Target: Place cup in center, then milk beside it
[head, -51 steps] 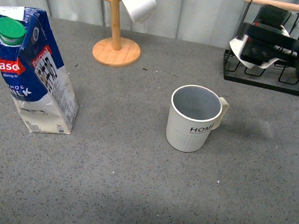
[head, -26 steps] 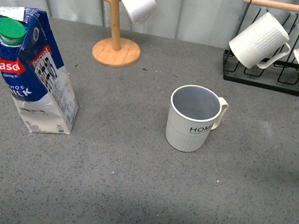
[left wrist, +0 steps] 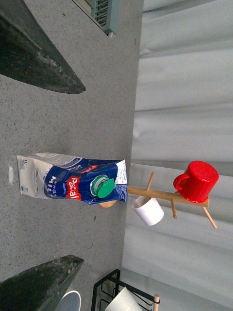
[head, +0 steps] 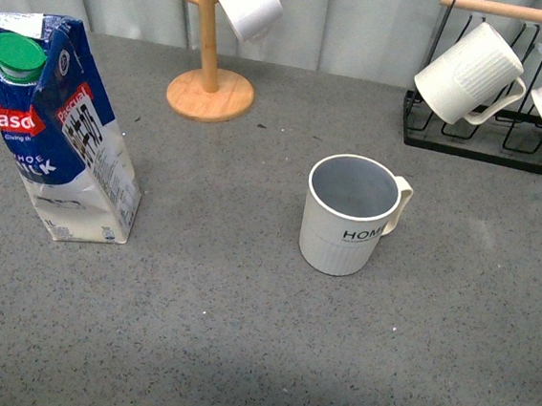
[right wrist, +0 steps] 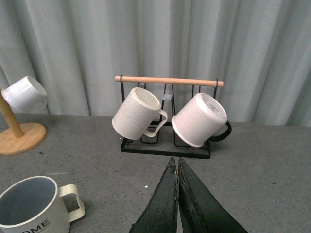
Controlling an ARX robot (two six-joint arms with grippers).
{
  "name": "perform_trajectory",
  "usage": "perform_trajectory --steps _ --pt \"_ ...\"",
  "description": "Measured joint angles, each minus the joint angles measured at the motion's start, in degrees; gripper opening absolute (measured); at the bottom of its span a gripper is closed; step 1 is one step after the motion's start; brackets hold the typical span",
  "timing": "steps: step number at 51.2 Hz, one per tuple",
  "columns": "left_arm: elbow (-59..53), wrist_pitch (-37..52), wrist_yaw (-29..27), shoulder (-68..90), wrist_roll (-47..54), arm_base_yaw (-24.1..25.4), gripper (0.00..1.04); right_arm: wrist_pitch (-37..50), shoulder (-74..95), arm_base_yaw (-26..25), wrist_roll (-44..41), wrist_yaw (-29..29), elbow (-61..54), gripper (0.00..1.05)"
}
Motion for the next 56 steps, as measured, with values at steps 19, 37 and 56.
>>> perform_trajectory --steps 19,37,56 --pt "0.0 0.0 0.02 0.0 0.0 0.0 0.98 -15.3 -17.94 -0.24 0.02 -0.37 -2.12 0.01" --pt "0.0 0.0 0.02 0.0 0.0 0.0 0.98 -27.82 -31.3 -0.24 0.02 -0.39 -2.19 0.01" --pt "0.0 0.0 0.02 0.0 0.0 0.0 0.98 -36.26 -39.87 -0.24 0.0 -0.39 -2.19 0.01"
